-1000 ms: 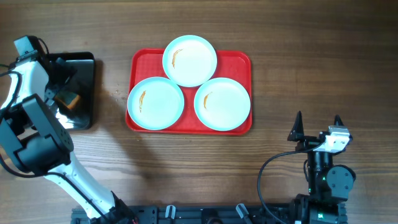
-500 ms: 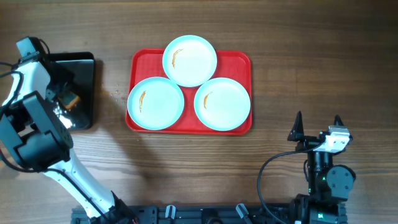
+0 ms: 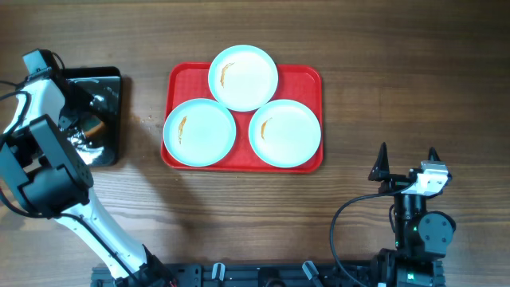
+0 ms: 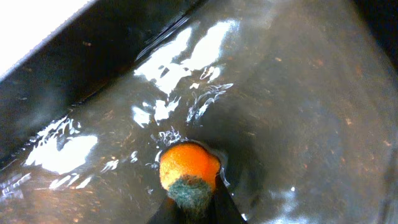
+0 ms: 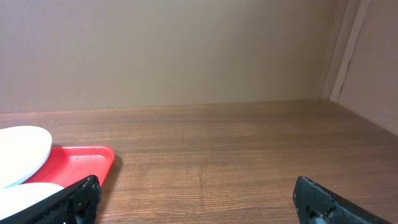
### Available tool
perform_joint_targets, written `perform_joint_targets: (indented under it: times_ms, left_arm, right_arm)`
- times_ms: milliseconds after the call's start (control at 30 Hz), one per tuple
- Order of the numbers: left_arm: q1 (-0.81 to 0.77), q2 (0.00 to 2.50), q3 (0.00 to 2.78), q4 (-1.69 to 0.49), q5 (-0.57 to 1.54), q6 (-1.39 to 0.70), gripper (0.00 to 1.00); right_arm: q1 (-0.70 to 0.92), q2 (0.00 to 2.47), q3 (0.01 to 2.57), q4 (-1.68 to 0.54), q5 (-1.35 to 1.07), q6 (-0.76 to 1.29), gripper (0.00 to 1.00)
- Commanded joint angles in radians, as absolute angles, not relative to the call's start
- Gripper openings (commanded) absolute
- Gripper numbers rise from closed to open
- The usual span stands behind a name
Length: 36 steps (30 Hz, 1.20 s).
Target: Clean dirty plates on tray and stack at the side
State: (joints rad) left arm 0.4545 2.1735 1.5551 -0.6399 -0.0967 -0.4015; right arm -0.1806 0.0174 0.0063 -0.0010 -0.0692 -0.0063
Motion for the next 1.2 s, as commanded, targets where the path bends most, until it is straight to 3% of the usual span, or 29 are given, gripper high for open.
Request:
perform_joint_targets:
  times_ms: [0,333,700,767,867,967,1000,1167]
  left_arm:
    - [0.456,2.097,1.558,-0.650,0.058,-0.408,1.00]
    - [0.454,2.056,1.548,-0.882,0.174,-0.402,1.00]
    - [0.454,2.057,1.434,-0.779,0.028,-0.397,0.93]
    - [0.454,2.058,1.416,-0.762,0.028,-0.397,0.83]
    - [0.454,2.058,1.410,-0.759,0.028,-0.397,0.61]
    - [0.454,2.058,1.410,-0.759,0.029,-0.397,0.08]
    - [0.454,2.058,1.410,-0.759,0.029,-0.397,0.04]
    - [0.454,2.053,1.413,-0.764,0.068,-0.397,0.04]
  right_arm:
    - [-0.187,0.014,0.005,0.001,-0.055,-0.024,1.00]
    - [-0.187,0.014,0.005,0.001,-0.055,-0.023,1.00]
    - [-0.187,0.014,0.005,0.001,-0.055,-0.023,1.00]
    - [-0.187,0.014,0.005,0.001,-0.055,-0.023,1.00]
    - [-0.187,0.014,0.005,0.001,-0.055,-0.023,1.00]
    - [-0.187,0.014,0.005,0.001,-0.055,-0.023,1.00]
    - [-0.187,0.014,0.005,0.001,-0.055,-0.024,1.00]
    - [-0.187,0.014,0.005,0.001,-0.055,-0.023,1.00]
